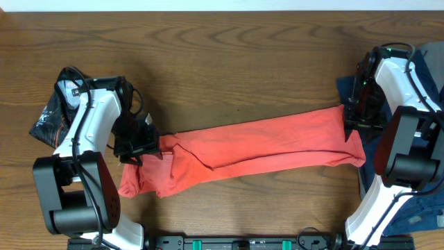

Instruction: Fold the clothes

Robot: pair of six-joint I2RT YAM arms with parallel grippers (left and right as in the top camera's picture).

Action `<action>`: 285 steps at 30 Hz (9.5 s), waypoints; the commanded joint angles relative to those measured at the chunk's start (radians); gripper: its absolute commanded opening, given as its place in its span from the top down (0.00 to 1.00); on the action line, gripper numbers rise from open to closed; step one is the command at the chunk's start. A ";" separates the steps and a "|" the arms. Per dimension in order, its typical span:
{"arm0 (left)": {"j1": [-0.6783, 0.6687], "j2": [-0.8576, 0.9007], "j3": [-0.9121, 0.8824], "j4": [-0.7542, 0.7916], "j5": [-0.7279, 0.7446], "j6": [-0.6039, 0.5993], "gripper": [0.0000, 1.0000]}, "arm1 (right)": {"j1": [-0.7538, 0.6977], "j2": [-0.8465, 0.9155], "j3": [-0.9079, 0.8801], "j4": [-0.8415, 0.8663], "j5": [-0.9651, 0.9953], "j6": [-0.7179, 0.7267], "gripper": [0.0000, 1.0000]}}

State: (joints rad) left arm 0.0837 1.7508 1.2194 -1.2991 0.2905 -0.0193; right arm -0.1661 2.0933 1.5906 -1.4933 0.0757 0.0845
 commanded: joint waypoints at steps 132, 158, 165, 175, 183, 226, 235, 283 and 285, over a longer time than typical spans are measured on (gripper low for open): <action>0.055 -0.019 -0.275 0.711 -0.275 -0.220 0.23 | -0.042 -0.019 -0.004 0.053 -0.225 -0.155 0.47; 0.061 -0.294 -0.169 0.520 -0.062 -0.112 0.02 | 0.190 -0.019 -0.350 0.521 -0.497 -0.253 0.38; 0.061 -0.294 -0.169 0.510 -0.062 -0.113 0.02 | 0.215 -0.019 -0.348 0.521 -0.346 -0.153 0.88; 0.061 -0.294 -0.169 0.484 -0.061 -0.113 0.02 | 0.110 -0.039 -0.180 0.407 -0.029 0.025 0.99; 0.061 -0.294 -0.169 0.480 -0.061 -0.113 0.02 | 0.096 -0.041 -0.011 0.243 -0.020 0.029 0.99; 0.061 -0.294 -0.170 0.439 -0.062 -0.112 0.02 | 0.777 -0.037 0.042 0.374 -0.029 0.325 0.44; 0.061 -0.294 -0.170 0.439 -0.062 -0.112 0.02 | 0.698 -0.037 0.042 0.326 0.078 0.395 0.39; 0.061 -0.294 -0.170 0.428 -0.062 -0.112 0.02 | 0.629 -0.196 -0.020 0.443 -0.132 0.107 0.65; 0.061 -0.294 -0.170 0.428 -0.062 -0.112 0.02 | 0.629 -0.189 -0.029 0.420 -0.113 0.116 0.66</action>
State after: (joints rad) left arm 0.1444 1.4567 1.0420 -0.8669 0.2298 -0.1444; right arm 0.4664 1.9133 1.5551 -1.0595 -0.1398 0.1795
